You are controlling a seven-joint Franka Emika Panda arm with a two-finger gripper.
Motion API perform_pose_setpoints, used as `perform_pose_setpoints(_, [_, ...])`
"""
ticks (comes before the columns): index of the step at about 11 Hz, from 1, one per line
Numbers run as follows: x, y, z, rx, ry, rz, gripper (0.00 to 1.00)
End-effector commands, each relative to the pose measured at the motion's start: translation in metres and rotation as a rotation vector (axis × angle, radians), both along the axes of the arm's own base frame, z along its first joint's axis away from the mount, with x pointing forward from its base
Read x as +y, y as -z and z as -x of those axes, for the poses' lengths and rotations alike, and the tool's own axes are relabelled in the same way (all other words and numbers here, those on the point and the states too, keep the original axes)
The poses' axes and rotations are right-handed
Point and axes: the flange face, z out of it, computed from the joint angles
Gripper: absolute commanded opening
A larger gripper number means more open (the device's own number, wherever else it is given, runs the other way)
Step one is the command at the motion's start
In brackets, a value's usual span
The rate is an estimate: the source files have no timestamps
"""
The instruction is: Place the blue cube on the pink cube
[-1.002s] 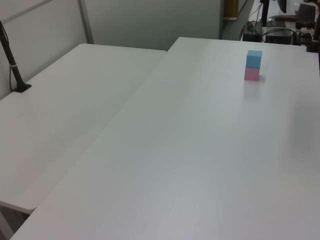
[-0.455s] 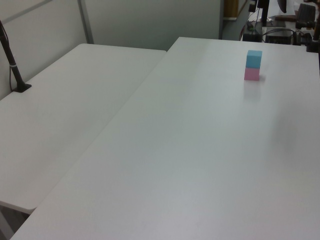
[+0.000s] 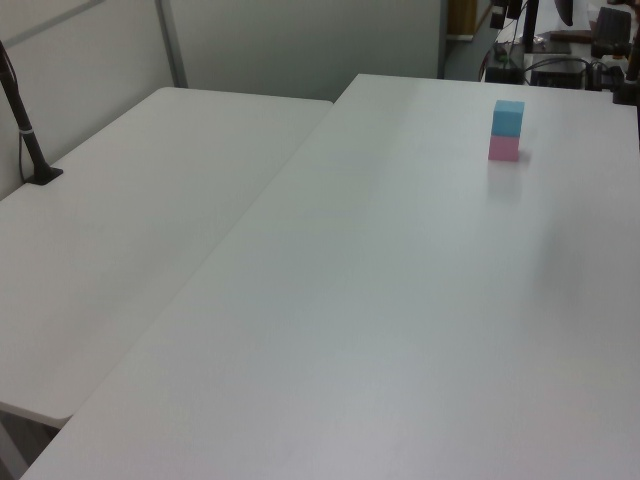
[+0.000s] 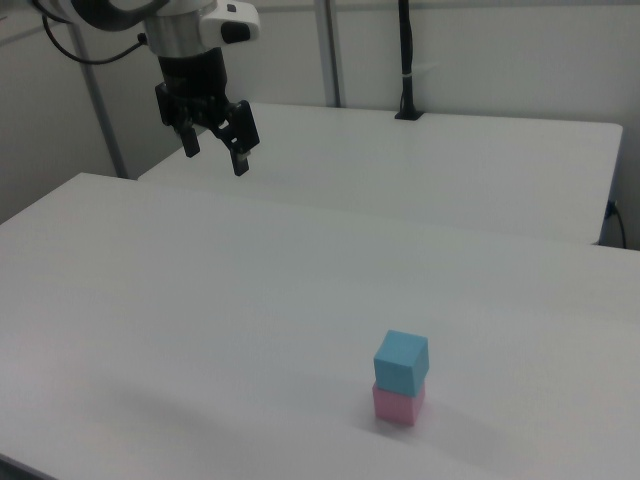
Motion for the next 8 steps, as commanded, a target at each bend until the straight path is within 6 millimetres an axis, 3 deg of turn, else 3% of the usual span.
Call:
perform_pose_setpoints(1, [-0.0086,0.0021,0.0042,-0.015,-0.027,0.022,1.0])
perform_pose_setpoints(8, [-0.0011,0.0046,-0.0003,-0.012,-0.021,0.016,1.0])
